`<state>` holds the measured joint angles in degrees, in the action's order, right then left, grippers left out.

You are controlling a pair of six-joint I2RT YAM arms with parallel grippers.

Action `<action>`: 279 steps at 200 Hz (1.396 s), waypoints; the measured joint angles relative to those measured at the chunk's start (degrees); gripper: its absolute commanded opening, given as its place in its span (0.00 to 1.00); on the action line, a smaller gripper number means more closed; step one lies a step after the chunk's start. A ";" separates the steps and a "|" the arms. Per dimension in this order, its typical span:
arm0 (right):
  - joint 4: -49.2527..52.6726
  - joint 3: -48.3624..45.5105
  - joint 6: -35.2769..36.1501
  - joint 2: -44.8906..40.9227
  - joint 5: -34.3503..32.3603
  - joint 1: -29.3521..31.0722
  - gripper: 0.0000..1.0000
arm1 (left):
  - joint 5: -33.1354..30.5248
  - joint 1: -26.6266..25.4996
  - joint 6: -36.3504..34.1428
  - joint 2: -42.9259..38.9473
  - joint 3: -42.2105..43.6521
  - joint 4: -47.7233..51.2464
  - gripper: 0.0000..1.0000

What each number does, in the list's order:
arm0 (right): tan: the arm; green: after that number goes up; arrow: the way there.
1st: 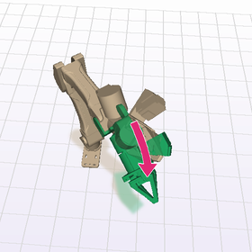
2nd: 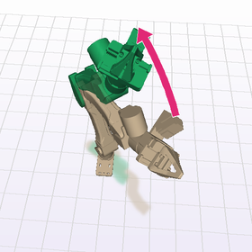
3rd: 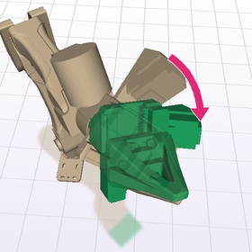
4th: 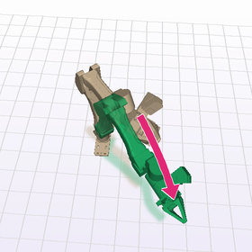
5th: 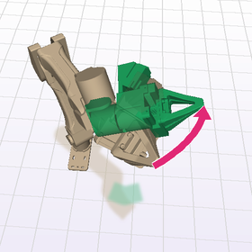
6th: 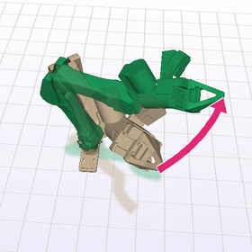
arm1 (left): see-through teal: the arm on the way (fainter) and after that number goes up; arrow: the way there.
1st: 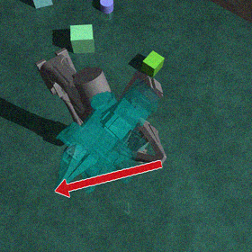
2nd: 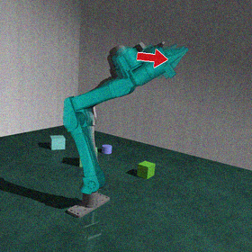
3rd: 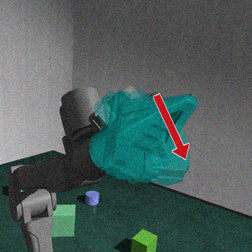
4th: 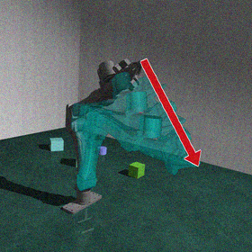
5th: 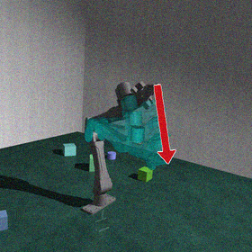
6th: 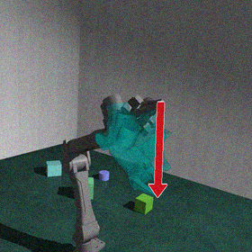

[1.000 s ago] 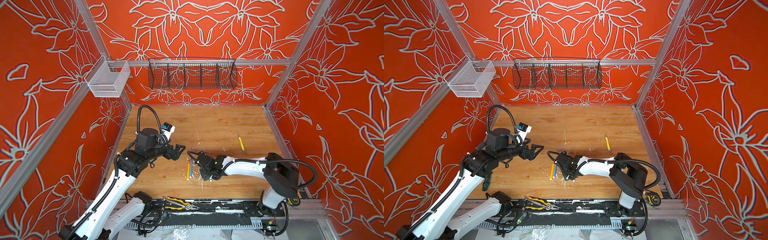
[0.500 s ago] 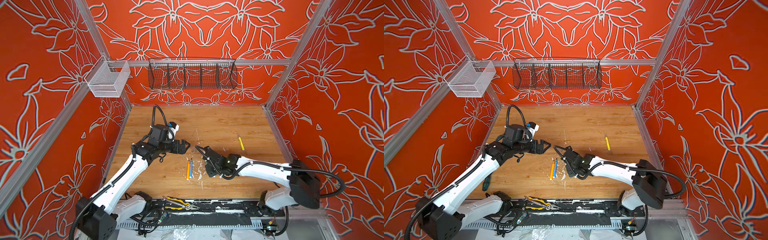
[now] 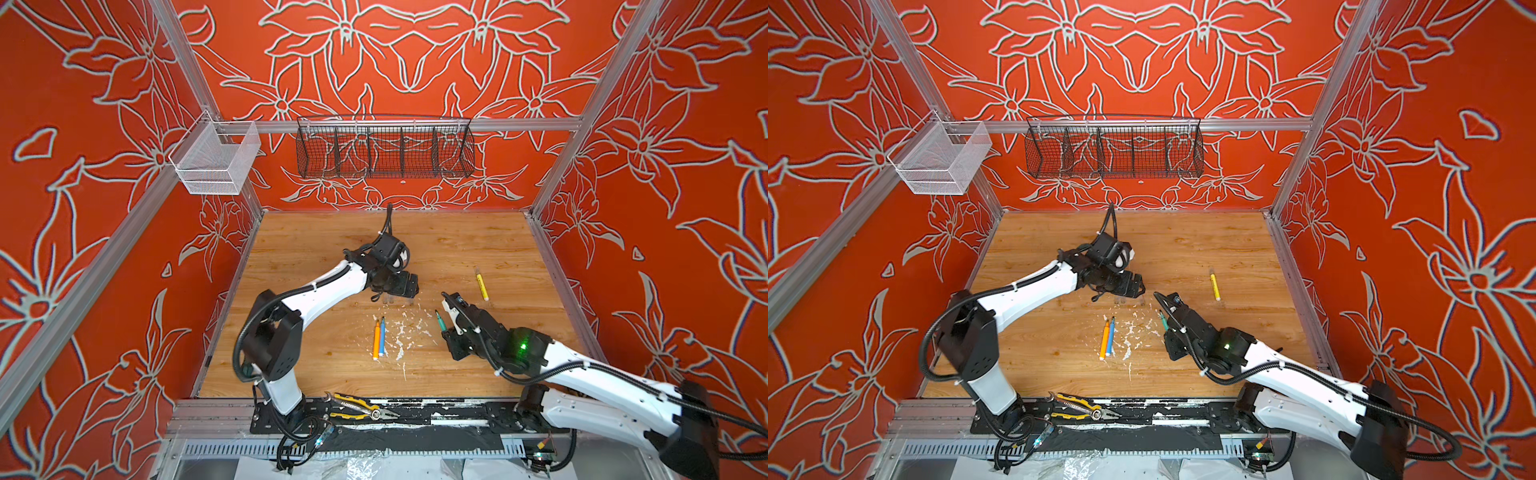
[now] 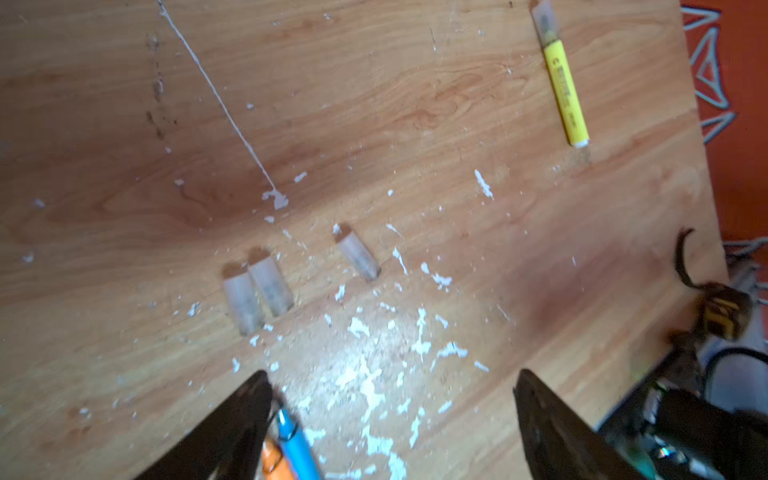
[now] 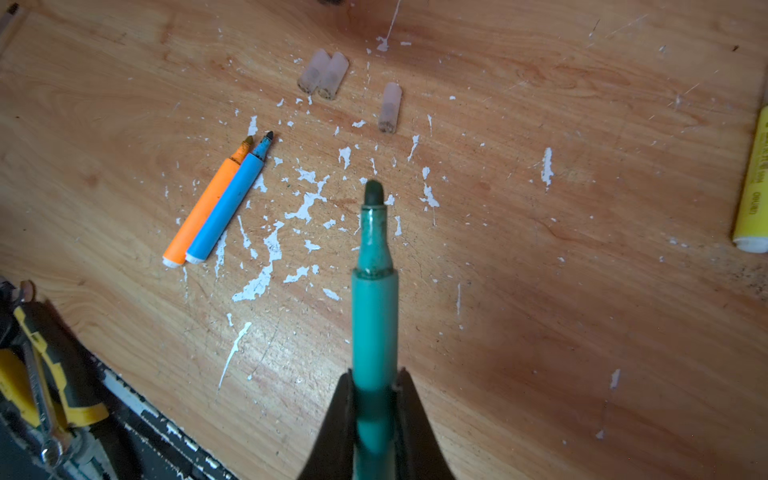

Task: Insert the pens into the pen caps
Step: 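Grasp a translucent pen cap with the left gripper while the right holds the green marker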

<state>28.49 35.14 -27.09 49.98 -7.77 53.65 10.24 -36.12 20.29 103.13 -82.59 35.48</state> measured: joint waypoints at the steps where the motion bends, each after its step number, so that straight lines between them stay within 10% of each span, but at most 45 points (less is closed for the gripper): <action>1: 0.00 -0.09 0.04 -0.22 0.09 0.00 0.00 | -0.11 -0.07 -0.02 0.24 -0.28 0.17 0.87; 84: -0.17 -8.33 3.13 -19.50 8.39 0.00 0.00 | -9.18 -5.03 4.07 23.58 -22.27 16.02 0.70; 279: -0.90 -10.58 5.25 -23.76 13.35 0.00 0.00 | -10.99 -4.74 6.73 30.38 -28.76 21.00 0.27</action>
<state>27.59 24.56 -21.85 26.22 5.58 53.65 -0.75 -40.86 27.03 133.51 -111.35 56.49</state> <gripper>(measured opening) 0.156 0.286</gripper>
